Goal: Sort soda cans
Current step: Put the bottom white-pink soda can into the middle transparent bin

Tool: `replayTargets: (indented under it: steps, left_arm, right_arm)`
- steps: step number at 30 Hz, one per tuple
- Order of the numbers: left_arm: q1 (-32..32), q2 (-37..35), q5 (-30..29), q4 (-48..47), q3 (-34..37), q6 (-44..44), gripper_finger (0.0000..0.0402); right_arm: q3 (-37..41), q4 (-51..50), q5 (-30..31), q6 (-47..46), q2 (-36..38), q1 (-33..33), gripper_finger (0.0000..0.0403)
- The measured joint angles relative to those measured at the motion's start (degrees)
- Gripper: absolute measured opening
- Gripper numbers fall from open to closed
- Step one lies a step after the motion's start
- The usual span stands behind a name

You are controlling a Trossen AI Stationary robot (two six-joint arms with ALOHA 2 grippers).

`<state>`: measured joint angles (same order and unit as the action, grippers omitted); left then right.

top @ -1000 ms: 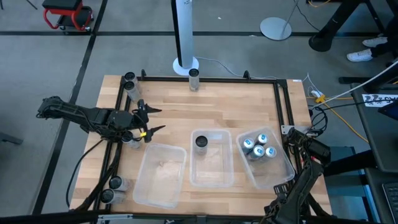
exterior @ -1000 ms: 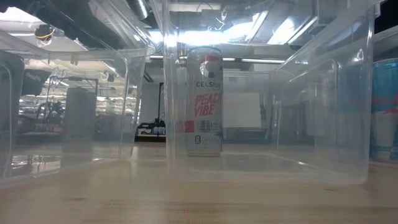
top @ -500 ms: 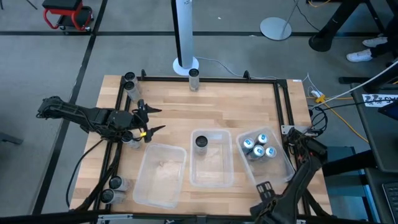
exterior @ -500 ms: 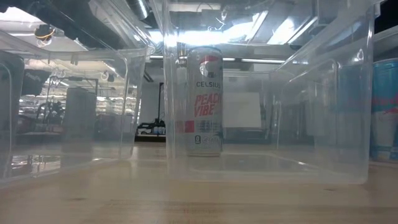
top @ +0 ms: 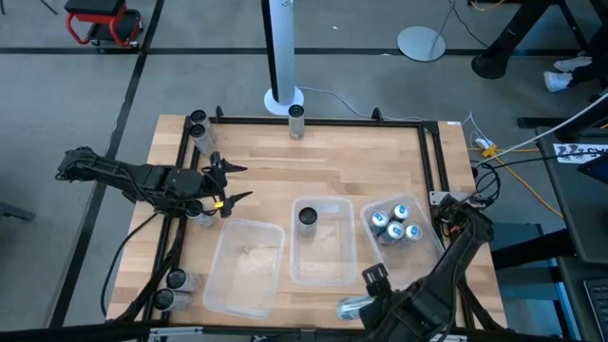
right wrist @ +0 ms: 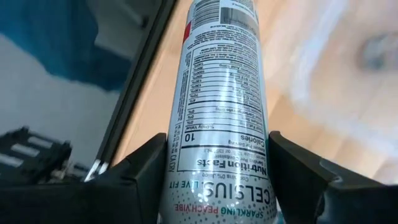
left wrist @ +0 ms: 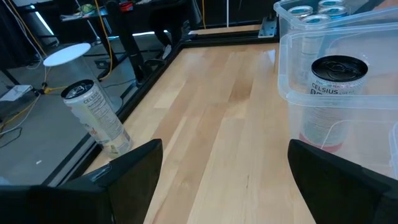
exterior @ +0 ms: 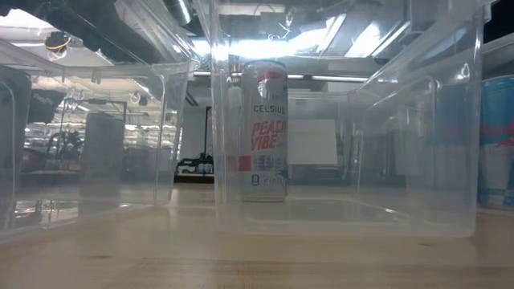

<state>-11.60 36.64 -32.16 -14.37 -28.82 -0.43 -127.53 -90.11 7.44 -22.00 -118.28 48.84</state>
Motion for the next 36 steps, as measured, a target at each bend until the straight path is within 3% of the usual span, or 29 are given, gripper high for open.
replayTargets:
  steps: [7, 10, 18, 28, 36]
  left_arm:
    - [0.0, 0.0, 0.0, 0.0, 0.0, 0.0, 0.0333]
    - [0.0, 0.0, 0.0, 0.0, 0.0, -0.02, 0.0333]
    - [0.0, 0.0, -0.02, 0.0, 0.0, -0.42, 0.0333]
    - [0.0, 0.69, -0.01, -0.07, -0.02, -0.61, 0.0333]
    - [0.0, 0.72, 0.0, -0.2, 0.22, -1.02, 0.0333]
  right_arm:
    - [-7.38, 0.01, 6.3, 4.69, 0.0, -1.0, 0.0226]
    - [-7.18, 0.0, 9.18, 7.91, 0.87, -2.04, 0.0226]
    - [-7.43, -0.03, 15.19, 28.99, 1.05, -10.74, 0.0226]
    - [-6.34, -0.04, 14.07, 55.08, 1.05, -23.36, 0.0226]
    - [-1.25, 0.04, 12.52, 63.16, 1.05, -23.12, 0.0226]
